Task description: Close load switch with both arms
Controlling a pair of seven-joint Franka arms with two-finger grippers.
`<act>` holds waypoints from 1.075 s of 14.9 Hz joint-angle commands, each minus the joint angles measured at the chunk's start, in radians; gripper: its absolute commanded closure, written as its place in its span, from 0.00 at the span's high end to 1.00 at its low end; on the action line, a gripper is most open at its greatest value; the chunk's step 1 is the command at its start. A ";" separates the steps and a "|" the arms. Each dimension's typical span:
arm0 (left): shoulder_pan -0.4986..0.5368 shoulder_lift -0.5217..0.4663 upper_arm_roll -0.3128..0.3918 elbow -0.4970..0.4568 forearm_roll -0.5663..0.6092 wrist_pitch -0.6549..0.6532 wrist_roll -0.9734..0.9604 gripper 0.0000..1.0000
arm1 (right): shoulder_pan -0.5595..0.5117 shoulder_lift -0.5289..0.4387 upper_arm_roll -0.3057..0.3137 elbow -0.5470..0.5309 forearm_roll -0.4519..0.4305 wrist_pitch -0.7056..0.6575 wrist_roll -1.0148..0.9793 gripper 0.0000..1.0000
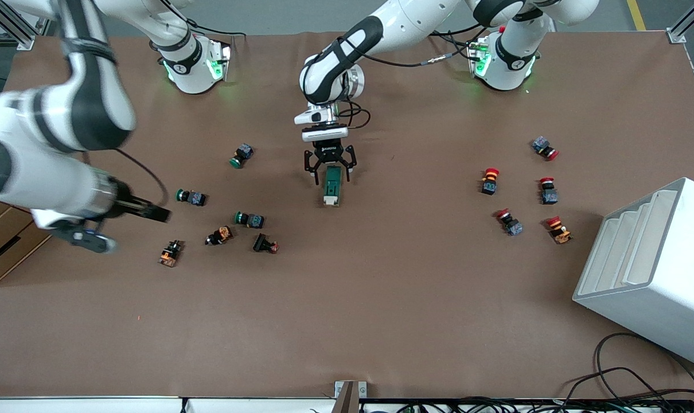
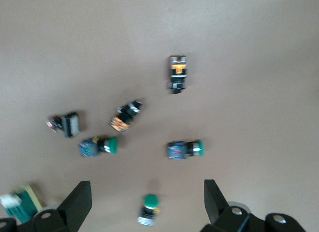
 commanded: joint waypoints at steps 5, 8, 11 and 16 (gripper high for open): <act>0.038 -0.012 -0.004 0.116 -0.173 0.013 0.186 0.99 | -0.161 -0.060 0.021 0.119 -0.090 -0.224 -0.334 1.00; 0.067 -0.012 -0.004 0.203 -0.279 0.013 0.301 0.99 | -0.167 -0.055 0.021 0.183 -0.110 -0.260 -0.396 1.00; 0.128 -0.035 -0.007 0.265 -0.374 0.013 0.427 0.99 | -0.198 -0.047 0.022 0.265 -0.098 -0.333 -0.399 1.00; 0.274 -0.113 -0.010 0.335 -0.588 0.015 0.773 0.99 | -0.163 -0.049 0.035 0.274 -0.088 -0.330 -0.384 1.00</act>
